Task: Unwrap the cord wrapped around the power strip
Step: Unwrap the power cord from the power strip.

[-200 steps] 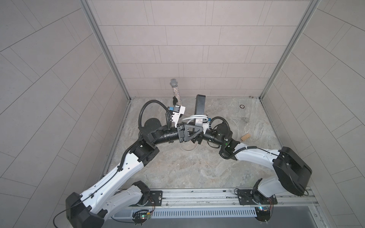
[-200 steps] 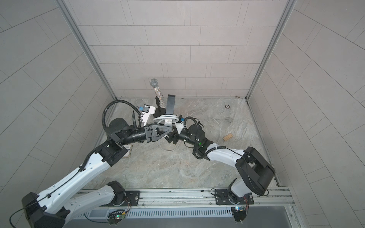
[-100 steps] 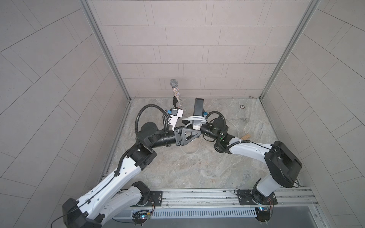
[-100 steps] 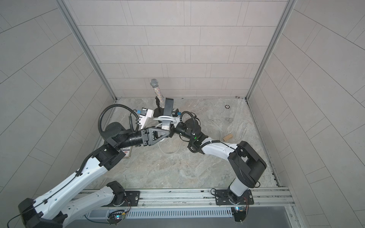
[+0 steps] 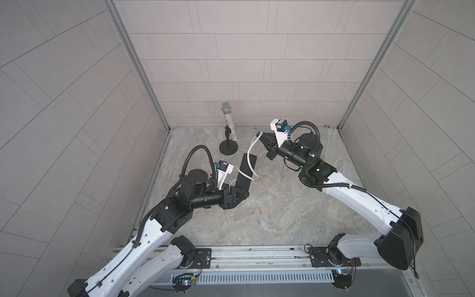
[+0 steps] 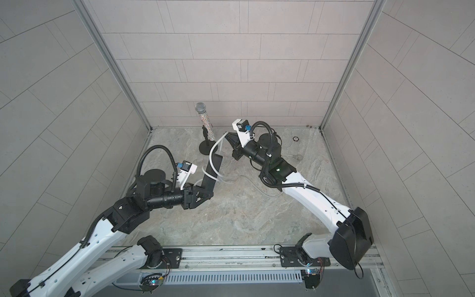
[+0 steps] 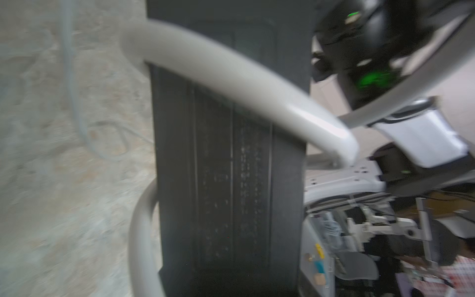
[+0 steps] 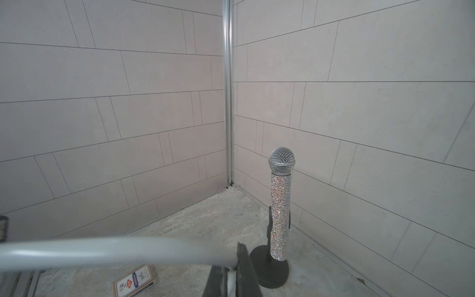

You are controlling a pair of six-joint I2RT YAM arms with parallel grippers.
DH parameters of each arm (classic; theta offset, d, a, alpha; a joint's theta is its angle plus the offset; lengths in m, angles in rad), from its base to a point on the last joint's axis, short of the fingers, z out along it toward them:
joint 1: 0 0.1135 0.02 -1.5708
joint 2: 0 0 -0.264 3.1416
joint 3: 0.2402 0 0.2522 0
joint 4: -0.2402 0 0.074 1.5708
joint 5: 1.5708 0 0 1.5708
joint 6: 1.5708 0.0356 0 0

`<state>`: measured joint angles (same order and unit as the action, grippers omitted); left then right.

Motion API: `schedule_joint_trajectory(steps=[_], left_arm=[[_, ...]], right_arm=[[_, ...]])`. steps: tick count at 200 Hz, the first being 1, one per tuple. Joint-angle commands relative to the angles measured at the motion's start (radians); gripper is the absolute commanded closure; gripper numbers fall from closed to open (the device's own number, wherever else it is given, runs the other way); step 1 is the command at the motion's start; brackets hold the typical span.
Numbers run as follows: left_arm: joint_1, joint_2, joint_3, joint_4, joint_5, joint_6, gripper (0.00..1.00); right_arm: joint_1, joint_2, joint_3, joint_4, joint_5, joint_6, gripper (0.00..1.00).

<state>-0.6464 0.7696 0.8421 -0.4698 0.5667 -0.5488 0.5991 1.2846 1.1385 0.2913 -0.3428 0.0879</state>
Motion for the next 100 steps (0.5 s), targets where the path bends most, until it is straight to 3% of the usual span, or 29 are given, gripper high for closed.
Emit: schedule_joint_trajectory(steps=[1, 31, 54, 100], left_arm=[[0.004, 0.034, 0.069, -0.144, -0.211, 0.137, 1.0], [0.004, 0.058, 0.115, -0.116, -0.35, 0.181, 1.0], [0.005, 0.064, 0.154, -0.058, -0.361, 0.197, 1.0], [0.004, 0.115, 0.257, 0.014, -0.061, 0.201, 1.0]], right_arm=[[-0.001, -0.098, -0.03, -0.168, 0.064, -0.074, 1.0], [0.0, -0.227, -0.149, -0.32, 0.126, -0.105, 1.0], [-0.001, -0.287, -0.255, -0.404, 0.207, -0.076, 1.0], [-0.001, -0.195, -0.358, -0.328, 0.256, 0.074, 1.0]])
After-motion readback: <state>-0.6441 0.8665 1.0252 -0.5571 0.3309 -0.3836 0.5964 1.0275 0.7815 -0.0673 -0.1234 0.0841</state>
